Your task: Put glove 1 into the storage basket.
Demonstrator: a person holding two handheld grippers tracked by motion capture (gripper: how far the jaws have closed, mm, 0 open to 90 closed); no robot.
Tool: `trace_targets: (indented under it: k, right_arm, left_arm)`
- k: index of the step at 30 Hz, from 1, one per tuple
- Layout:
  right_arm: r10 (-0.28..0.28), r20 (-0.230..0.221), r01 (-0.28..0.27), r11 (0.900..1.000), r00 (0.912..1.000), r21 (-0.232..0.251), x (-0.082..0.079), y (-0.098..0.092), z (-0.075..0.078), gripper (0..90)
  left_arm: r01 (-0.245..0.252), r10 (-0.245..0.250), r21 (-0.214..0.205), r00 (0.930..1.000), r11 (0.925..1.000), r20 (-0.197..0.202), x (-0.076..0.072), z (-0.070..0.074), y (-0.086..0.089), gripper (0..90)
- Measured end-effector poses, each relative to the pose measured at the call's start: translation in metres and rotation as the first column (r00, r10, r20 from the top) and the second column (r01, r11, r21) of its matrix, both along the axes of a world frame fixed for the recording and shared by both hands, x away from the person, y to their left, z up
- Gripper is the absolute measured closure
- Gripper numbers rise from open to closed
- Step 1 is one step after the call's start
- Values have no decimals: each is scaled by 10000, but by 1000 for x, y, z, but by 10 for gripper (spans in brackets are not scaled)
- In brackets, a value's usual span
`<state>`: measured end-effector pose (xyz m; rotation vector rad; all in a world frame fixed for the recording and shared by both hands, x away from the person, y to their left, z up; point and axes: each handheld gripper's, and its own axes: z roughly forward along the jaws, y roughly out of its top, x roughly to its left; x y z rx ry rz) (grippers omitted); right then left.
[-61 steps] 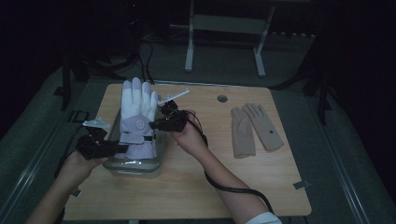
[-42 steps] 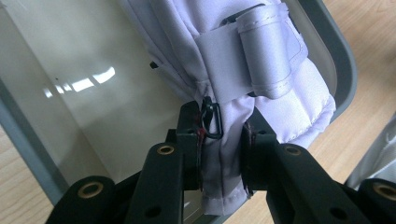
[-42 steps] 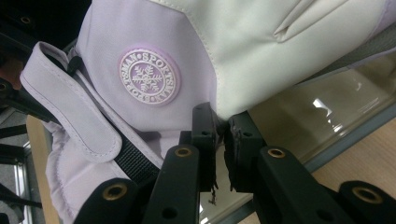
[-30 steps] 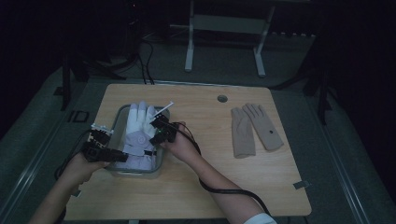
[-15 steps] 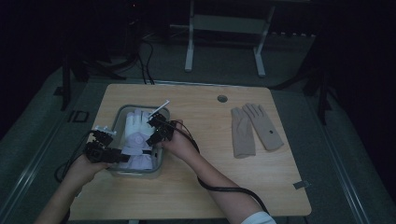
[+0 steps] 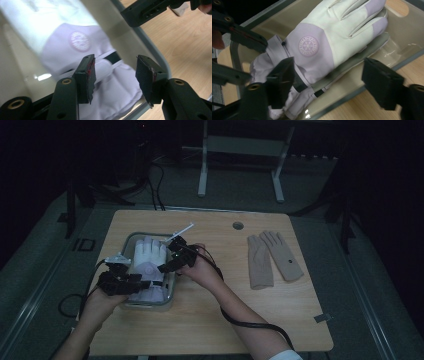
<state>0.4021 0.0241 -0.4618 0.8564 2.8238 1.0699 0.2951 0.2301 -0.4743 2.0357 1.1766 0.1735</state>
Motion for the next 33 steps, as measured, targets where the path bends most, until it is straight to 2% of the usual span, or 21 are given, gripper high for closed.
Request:
trace_targets:
  k: [4, 12, 17, 22, 27, 30, 32, 33]
  right_arm:
    - [290, 148, -288, 9995, 9995, -131, -2, -8, 1, 188]
    - [216, 369, -224, 9995, 9991, 217, -4, -31, 10, 176]
    - [26, 419, -41, 9994, 9991, 344, -3, -49, 14, 175]
    - [-206, 530, 190, 9994, 9984, 298, -2, -72, 17, 167]
    - [-609, 596, 583, 9974, 9964, 434, 1, -100, 17, 165]
    - [-760, 777, 731, 9966, 9941, 389, 0, -116, 15, 165]
    - [-900, 729, 870, 9952, 9933, 445, -1, -127, 13, 164]
    - [-937, 758, 908, 9951, 9927, 401, -1, -131, 12, 163]
  left_arm:
    - [180, -180, -42, 9998, 9998, 34, 3, 0, -12, 505]
    - [514, -506, -216, 9981, 9984, 355, 4, 8, -36, 518]
    - [661, -654, -128, 9969, 9977, 440, 4, 13, -51, 518]
    - [820, -793, -390, 9947, 9959, 647, 1, 15, -67, 518]
    - [850, -786, -596, 9917, 9946, 1021, 0, 15, -84, 518]
    - [939, -855, -753, 9904, 9927, 1084, 1, 13, -94, 516]
    - [1108, -1007, -892, 9888, 9898, 1104, 1, 12, -103, 512]
    - [1143, -1038, -951, 9886, 9889, 1095, 1, 11, -107, 484]
